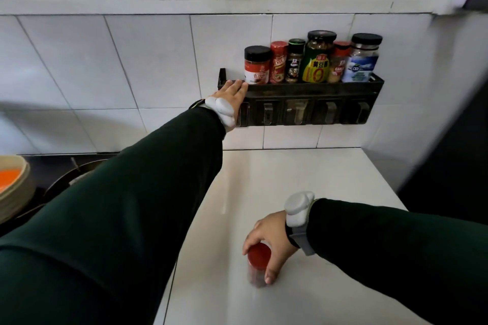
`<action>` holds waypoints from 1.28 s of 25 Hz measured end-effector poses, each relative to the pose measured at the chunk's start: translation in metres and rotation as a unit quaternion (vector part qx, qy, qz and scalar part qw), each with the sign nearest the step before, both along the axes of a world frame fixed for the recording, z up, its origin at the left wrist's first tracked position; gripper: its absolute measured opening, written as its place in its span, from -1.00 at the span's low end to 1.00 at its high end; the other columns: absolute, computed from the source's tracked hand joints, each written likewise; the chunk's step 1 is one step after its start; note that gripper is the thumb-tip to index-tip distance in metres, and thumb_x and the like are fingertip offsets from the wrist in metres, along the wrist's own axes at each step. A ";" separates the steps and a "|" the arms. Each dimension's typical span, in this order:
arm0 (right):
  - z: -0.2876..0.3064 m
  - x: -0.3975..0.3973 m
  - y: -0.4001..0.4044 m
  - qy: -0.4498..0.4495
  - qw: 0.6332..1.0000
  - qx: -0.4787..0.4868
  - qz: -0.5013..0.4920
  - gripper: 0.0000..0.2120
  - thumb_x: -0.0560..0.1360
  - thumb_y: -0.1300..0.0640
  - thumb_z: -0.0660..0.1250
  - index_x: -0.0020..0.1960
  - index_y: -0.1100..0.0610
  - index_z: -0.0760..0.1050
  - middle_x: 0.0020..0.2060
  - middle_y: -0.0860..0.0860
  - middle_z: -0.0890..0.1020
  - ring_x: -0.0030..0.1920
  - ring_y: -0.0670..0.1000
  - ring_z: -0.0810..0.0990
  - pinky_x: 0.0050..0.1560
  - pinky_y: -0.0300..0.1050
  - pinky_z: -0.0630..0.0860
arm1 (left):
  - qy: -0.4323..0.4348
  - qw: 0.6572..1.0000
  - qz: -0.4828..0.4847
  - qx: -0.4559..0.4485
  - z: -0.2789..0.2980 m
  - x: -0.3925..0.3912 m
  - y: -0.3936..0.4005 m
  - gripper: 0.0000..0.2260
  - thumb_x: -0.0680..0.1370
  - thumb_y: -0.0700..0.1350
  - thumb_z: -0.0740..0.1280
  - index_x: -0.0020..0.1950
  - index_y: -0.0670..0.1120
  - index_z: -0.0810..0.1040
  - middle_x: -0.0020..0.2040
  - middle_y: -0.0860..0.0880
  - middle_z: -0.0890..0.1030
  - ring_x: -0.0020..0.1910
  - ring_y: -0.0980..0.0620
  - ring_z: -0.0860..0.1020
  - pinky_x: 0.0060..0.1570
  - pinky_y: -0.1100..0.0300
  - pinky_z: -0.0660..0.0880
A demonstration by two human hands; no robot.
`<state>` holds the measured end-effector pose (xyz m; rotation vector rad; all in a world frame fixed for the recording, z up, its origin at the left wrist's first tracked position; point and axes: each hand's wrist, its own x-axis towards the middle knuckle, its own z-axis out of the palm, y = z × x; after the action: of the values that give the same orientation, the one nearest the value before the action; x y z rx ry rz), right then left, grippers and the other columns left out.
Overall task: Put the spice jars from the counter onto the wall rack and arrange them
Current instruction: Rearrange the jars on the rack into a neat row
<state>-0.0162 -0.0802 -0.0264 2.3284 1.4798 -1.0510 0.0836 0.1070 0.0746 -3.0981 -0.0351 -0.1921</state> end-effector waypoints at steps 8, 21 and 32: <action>-0.004 0.017 0.006 -0.057 0.998 0.018 -0.009 -0.56 0.35 0.07 0.47 0.21 0.04 0.50 0.12 0.03 0.61 0.11 0.12 0.58 0.12 -0.05 0.54 | 0.001 1.000 -0.016 -0.022 0.005 0.001 0.004 -0.24 0.49 -0.31 0.26 0.56 -0.09 -0.11 0.59 -0.09 -0.07 0.56 -0.10 -0.09 0.52 0.06 -0.02; 0.140 0.126 0.016 -0.202 0.944 0.202 -0.168 -0.54 0.35 -0.02 0.45 0.22 0.01 0.49 0.13 0.00 0.58 0.09 0.06 0.55 0.12 0.04 0.57 | -0.100 0.988 -0.079 -0.088 0.029 0.013 0.027 -0.68 0.52 -0.19 0.20 0.24 -0.01 0.55 0.21 -0.08 0.60 0.20 -0.14 0.53 0.20 0.01 0.46; 0.227 0.202 0.055 -0.169 0.776 0.521 -0.312 -0.68 0.26 0.04 0.43 0.00 -0.02 0.49 -0.08 0.03 0.66 -0.10 0.09 0.63 0.00 0.06 0.61 | -0.126 0.983 -0.014 -0.136 0.022 0.032 0.060 -0.72 0.55 -0.18 0.20 0.16 -0.01 0.62 0.11 -0.13 0.61 0.12 -0.12 0.54 0.16 0.07 0.46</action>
<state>0.1857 -0.0248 0.2004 3.6417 1.2945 0.3673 0.1151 0.1674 0.0968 -3.3216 -0.0281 -0.6313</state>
